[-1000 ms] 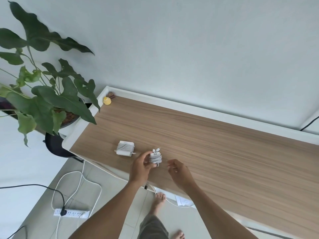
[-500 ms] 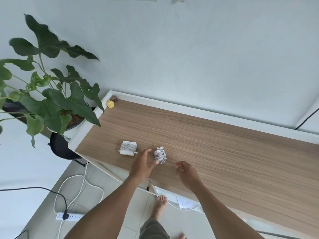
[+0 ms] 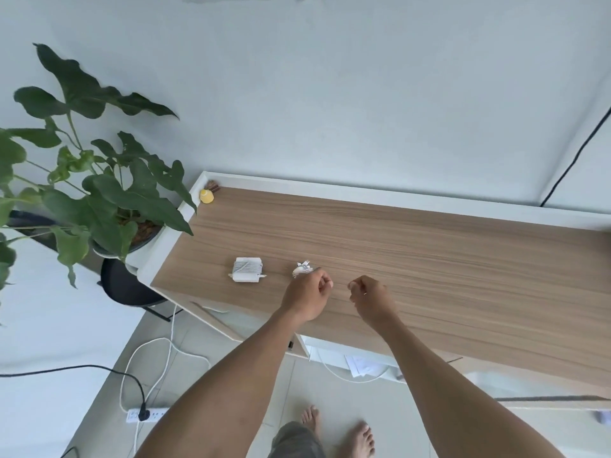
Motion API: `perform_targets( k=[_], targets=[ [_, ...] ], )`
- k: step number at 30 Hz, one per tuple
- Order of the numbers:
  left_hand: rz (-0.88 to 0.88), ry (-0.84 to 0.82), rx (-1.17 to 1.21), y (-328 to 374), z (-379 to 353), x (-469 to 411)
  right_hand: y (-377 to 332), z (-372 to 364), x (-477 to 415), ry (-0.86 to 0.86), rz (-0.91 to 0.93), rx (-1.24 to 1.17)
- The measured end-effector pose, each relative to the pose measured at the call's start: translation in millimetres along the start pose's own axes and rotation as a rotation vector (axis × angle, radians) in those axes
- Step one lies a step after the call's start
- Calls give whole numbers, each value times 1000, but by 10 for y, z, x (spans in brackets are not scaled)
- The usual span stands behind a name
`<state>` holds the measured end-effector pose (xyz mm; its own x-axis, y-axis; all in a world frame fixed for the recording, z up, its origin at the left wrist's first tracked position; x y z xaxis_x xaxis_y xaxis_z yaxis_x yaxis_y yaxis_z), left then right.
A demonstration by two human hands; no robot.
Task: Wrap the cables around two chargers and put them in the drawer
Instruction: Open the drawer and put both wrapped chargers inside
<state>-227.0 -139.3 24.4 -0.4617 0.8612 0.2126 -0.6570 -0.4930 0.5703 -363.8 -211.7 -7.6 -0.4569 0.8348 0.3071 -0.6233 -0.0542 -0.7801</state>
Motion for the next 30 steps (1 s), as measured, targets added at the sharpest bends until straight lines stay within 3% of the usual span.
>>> perform_targets(
  k=[8, 14, 18, 21, 26, 30],
  targets=[
    [-136, -43, -29, -79, -267, 159, 348, 22, 363, 95, -96, -48],
    [-403, -45, -188, -36, -500, 259, 705, -245, 673, 122, -252, -150],
    [-569, -80, -336, 86, -775, 253, 1269, -649, 1000, 103, -569, -576],
    [-626, -130, -416, 161, -979, 139, 1647, -930, 1161, 197, -765, -859],
    [-685, -241, -472, 67, -1349, -74, 1938, -1322, 987, 359, -874, -1336],
    [-736, -141, -529, -57, -1470, -59, 2097, -1438, 743, 456, -898, -1514]
  ],
)
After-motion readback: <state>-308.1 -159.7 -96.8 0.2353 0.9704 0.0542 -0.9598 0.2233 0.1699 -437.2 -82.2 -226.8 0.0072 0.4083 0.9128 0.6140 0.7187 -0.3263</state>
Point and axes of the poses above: each hand's wrist, its own x-axis away from the middle knuckle, its own z-axis out of the back of the hand, y = z × x, the point moved 10 cm from there along -x, towards the middle knuckle, and after that the axes turned 3 degrees about z, right-handed, at the moved point
